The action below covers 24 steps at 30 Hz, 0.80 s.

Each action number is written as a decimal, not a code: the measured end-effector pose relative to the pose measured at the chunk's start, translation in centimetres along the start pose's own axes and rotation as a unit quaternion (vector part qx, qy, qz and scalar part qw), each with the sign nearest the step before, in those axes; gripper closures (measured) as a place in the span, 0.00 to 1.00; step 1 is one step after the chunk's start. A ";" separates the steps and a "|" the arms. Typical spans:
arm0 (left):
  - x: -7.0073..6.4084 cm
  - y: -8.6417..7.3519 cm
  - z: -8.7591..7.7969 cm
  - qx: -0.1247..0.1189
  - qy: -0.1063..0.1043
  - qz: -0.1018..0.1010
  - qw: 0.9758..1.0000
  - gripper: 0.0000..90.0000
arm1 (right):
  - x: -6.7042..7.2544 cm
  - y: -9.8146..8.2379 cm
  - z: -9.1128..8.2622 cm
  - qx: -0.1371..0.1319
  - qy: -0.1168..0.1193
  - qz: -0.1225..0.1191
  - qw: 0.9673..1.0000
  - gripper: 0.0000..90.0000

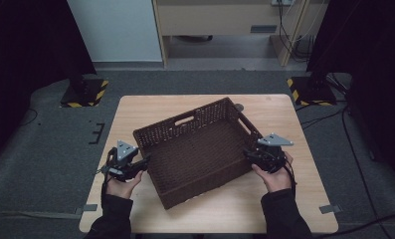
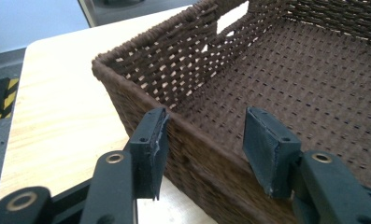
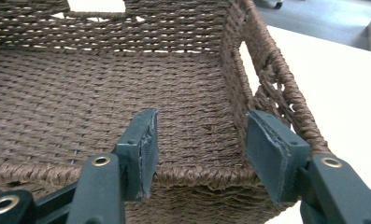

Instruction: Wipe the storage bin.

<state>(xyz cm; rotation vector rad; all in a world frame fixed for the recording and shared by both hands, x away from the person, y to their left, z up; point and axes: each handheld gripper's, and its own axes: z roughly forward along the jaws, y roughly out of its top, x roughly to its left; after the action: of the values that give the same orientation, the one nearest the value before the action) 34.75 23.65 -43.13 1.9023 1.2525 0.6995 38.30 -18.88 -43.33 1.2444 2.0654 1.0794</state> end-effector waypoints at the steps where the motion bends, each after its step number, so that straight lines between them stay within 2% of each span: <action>1: -0.2 0.0 0.2 0.005 0.001 0.002 1.000 0.55 | 0.0 0.0 -0.1 0.003 0.002 0.002 1.000 0.50; 5: -0.3 0.0 0.6 0.013 0.005 0.009 1.000 0.56 | -0.1 0.3 -0.3 0.011 0.008 0.000 1.000 0.53; 7: 0.0 0.1 0.8 0.012 0.004 0.004 1.000 0.56 | -0.4 0.5 -0.5 0.010 0.011 0.004 1.000 0.54; 11: 0.9 0.2 1.3 0.013 0.006 -0.003 1.000 0.55 | -1.3 0.6 -0.9 -0.001 -0.003 0.008 1.000 0.52; 15: 1.5 0.1 1.4 0.009 0.006 0.000 1.000 0.55 | -2.1 0.5 -1.2 -0.010 -0.019 0.010 1.000 0.52; 19: 1.4 0.0 1.1 0.006 0.003 0.000 1.000 0.54 | -2.5 0.2 -0.9 0.000 -0.033 0.004 0.999 0.53; 24: 0.9 0.1 0.5 0.004 -0.017 -0.005 1.000 0.52 | -2.6 -0.2 -0.3 0.024 -0.033 -0.003 0.999 0.58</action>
<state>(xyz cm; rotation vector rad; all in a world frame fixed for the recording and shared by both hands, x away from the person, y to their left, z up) 35.56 24.25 -43.29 1.9051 1.2437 0.6549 39.18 -21.37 -43.24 1.2803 2.0541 0.9782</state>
